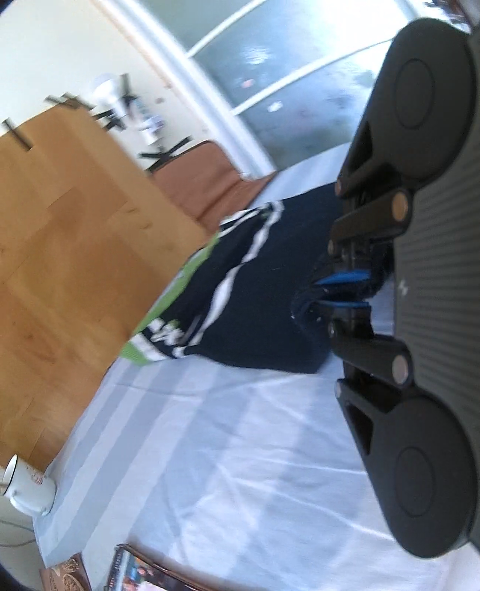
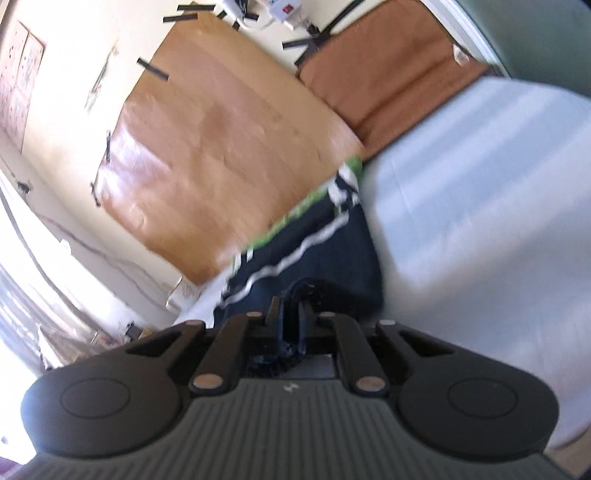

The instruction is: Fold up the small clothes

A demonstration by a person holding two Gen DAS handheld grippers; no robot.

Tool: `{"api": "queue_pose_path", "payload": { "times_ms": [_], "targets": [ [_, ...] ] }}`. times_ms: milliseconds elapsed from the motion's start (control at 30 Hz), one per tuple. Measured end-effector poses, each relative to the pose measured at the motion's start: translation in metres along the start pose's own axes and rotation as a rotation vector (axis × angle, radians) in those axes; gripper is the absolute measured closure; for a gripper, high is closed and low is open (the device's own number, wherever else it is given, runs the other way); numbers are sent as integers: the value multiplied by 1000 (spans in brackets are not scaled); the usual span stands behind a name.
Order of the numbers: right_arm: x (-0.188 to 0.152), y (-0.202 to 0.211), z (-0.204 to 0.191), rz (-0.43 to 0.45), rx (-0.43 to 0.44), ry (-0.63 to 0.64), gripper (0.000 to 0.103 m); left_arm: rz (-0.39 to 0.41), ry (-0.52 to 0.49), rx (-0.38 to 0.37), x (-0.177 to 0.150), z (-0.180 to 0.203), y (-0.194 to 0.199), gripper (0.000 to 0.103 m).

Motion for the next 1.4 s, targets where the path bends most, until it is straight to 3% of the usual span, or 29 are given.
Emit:
{"api": "queue_pose_path", "payload": {
  "times_ms": [133,333,400,433,467,500,567,700,800,900,1000,1100,1167,1267,1400],
  "targets": [
    [31,-42,12,12,-34,-11,93,22,53,10,37,-2,-28,94],
    [65,-116,39,-51,-104,-2,93,-16,56,114,88,-10,-93,94],
    [73,-138,56,-50,-142,-22,91,-37,86,159,100,-19,-114,87],
    [78,-145,65,-34,-160,-38,86,-46,112,190,105,-26,-123,84],
    [83,-146,74,-10,-189,-62,69,-45,134,207,109,-32,-128,79],
    [89,-143,82,27,-201,-102,60,-42,148,200,110,-36,-130,77],
    [95,-132,87,64,-156,-134,58,-40,134,180,110,-40,-127,76],
    [85,-119,80,-36,-128,-40,58,-48,53,127,104,-28,-115,75],
    [73,-108,72,-71,-82,8,59,6,-18,99,101,-15,-101,62],
    [61,-101,59,-107,-4,34,62,65,-15,84,107,-15,-90,58],
    [44,-118,39,-207,49,83,64,66,42,95,114,-27,-91,59],
    [27,-151,24,-323,47,150,64,49,49,101,111,-31,-94,60],
    [24,-171,21,-355,34,155,64,30,29,92,106,-28,-97,60],
    [37,-201,25,-274,-17,144,62,15,-11,120,99,-22,-101,58],
    [61,-203,47,-148,-82,6,62,-15,-49,176,91,-24,-102,52]
  ]
}}
Point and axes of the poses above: each gripper's, at about its wrist camera, not at the fingertips, and y roughly against the way its jaws point, z to its right, x to its top, the point moved 6 cm from there along -y, roughly the way its jaws point, and after that the axes turned 7 degrees about x, right-handed, at the moved point
